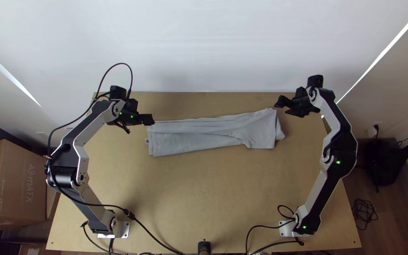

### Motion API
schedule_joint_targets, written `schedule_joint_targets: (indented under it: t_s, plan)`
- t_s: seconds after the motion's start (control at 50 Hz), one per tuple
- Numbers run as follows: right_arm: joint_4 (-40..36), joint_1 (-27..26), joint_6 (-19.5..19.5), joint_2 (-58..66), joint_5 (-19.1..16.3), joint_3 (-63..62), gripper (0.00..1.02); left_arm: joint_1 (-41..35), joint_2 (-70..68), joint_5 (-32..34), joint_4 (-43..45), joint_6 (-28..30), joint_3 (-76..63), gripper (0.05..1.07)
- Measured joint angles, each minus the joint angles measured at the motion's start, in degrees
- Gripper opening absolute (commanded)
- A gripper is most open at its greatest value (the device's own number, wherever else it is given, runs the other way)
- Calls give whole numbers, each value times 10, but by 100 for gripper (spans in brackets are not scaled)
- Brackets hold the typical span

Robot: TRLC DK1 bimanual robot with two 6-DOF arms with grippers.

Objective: Fold the t-shirt

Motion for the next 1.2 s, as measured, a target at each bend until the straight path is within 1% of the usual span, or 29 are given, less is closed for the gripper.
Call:
schedule_joint_targets:
  t_s: [0.06,0.1,0.14,0.2,0.26,0.36,0.44,0.5,0.56,0.62,0.72,0.86,1.0,1.2]
  plan:
    - [1,-12,8,-23,-6,-22,99,5,-10,1,6,-2,-26,103]
    - [1,-20,13,-39,-20,-38,99,12,-18,3,8,-3,-42,103]
    - [1,-30,21,-57,-43,-56,99,19,-28,7,16,-4,-59,103]
    - [1,-43,33,-84,-89,-81,99,32,-44,23,29,-4,-83,103]
    - [-4,-57,50,-113,-148,-103,99,44,-59,45,44,-4,-108,103]
    - [-12,-76,76,-149,-231,-128,99,58,-72,63,56,-6,-138,102]
    - [-21,-87,94,-167,-283,-136,99,63,-73,77,63,-6,-157,102]
    - [-24,-93,104,-174,-305,-140,99,63,-73,89,70,-8,-171,102]
    - [-25,-98,111,-181,-321,-144,99,63,-73,100,78,-11,-182,102]
    - [-27,-100,113,-187,-330,-151,99,64,-73,111,87,-15,-190,102]
    - [-31,-101,117,-197,-332,-162,99,64,-67,127,97,-20,-193,102]
    - [-34,-101,124,-209,-335,-165,99,55,-46,131,112,-28,-194,102]
    - [-34,-100,128,-223,-336,-165,99,25,-34,133,142,-50,-193,102]
    - [-34,-96,131,-248,-340,-183,99,-35,-8,128,172,-101,-168,102]
